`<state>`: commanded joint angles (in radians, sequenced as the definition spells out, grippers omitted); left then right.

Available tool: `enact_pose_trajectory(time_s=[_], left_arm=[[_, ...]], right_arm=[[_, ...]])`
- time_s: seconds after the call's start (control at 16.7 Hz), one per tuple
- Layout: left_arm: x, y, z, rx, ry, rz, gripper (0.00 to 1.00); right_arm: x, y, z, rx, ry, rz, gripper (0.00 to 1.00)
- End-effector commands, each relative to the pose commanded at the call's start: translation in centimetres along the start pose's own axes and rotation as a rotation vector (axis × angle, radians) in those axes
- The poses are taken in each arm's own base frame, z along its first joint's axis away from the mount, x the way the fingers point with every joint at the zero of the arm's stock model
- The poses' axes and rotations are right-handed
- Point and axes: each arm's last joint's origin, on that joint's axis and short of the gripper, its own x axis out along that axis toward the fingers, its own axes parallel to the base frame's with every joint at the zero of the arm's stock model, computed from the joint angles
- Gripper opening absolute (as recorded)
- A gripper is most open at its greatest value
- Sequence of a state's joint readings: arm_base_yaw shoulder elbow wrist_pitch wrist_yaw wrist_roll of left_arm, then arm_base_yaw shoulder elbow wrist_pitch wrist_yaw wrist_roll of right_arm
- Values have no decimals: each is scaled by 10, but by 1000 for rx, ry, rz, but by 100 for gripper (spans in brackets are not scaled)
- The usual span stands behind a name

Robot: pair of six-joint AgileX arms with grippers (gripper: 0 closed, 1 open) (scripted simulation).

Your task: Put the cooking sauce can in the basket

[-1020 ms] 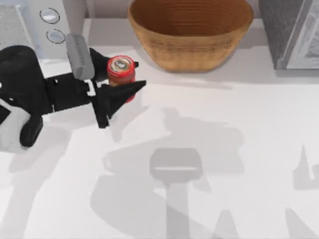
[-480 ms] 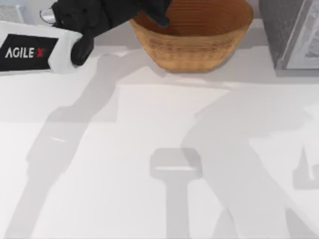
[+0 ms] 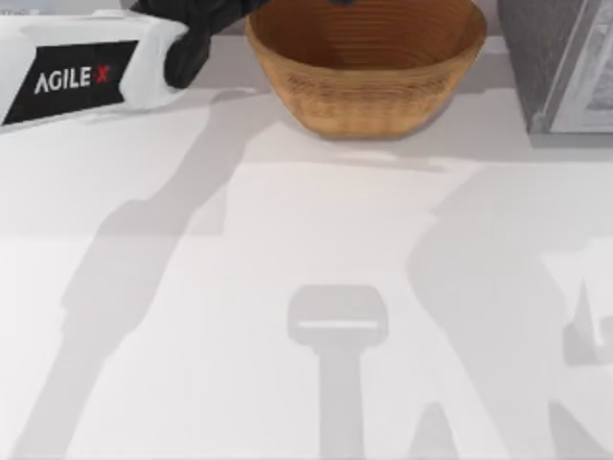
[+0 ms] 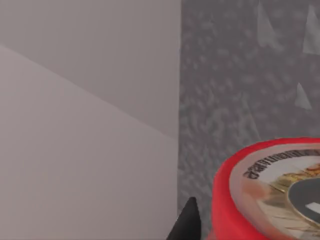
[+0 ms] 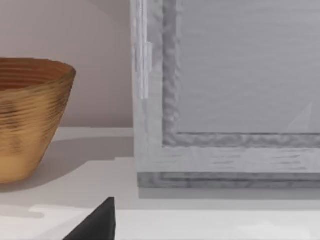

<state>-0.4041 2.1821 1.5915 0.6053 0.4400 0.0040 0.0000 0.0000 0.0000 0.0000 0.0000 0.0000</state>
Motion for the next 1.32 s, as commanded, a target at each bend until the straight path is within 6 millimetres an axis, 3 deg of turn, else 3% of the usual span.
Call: enact_pose_trajectory(time_s=[0.24, 1.02, 1.32], left_arm=[[1, 2, 1, 4, -4, 1, 0], [57, 2, -22, 1, -3, -1, 0], [60, 0, -24, 0, 0, 0, 0]], right_arm=[[0, 0, 0, 0, 0, 0, 100], [0, 0, 0, 0, 0, 0, 100], [0, 0, 0, 0, 0, 0, 100]])
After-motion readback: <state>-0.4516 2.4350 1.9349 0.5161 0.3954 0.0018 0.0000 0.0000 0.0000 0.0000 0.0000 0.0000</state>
